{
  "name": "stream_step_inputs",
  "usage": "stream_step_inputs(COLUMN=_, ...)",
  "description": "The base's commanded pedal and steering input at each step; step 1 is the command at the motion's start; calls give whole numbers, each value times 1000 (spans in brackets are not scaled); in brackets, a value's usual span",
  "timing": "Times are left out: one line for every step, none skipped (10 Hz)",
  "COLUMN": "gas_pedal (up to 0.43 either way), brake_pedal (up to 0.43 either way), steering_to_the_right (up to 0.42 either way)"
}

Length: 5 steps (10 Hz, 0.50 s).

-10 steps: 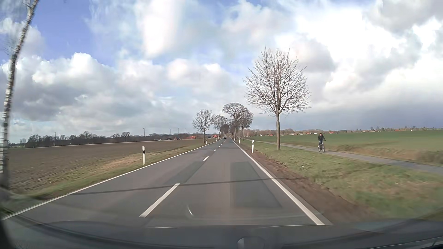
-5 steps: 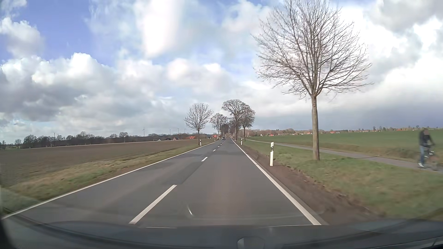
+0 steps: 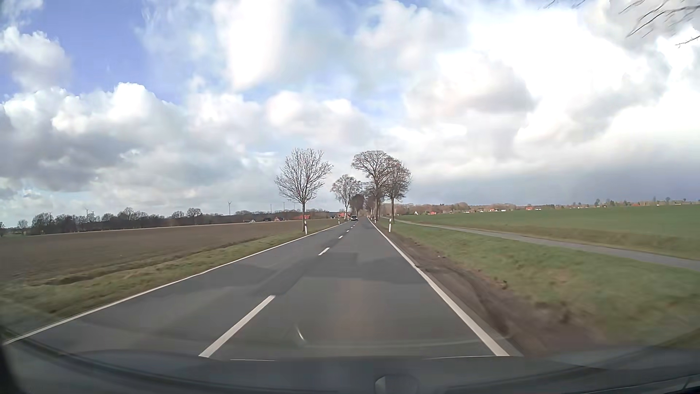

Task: Follow the waypoints while adhering to traffic rules and regulations

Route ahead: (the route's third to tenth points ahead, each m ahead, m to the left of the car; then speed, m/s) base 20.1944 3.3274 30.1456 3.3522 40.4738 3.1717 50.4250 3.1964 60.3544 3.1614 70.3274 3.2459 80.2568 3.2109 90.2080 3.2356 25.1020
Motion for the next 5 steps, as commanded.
stream_step_inputs(gas_pedal=319, brake_pedal=0, steering_to_the_right=-1)
stream_step_inputs(gas_pedal=319, brake_pedal=0, steering_to_the_right=-1)
stream_step_inputs(gas_pedal=319, brake_pedal=0, steering_to_the_right=-1)
stream_step_inputs(gas_pedal=319, brake_pedal=0, steering_to_the_right=-5)
stream_step_inputs(gas_pedal=319, brake_pedal=0, steering_to_the_right=-7)
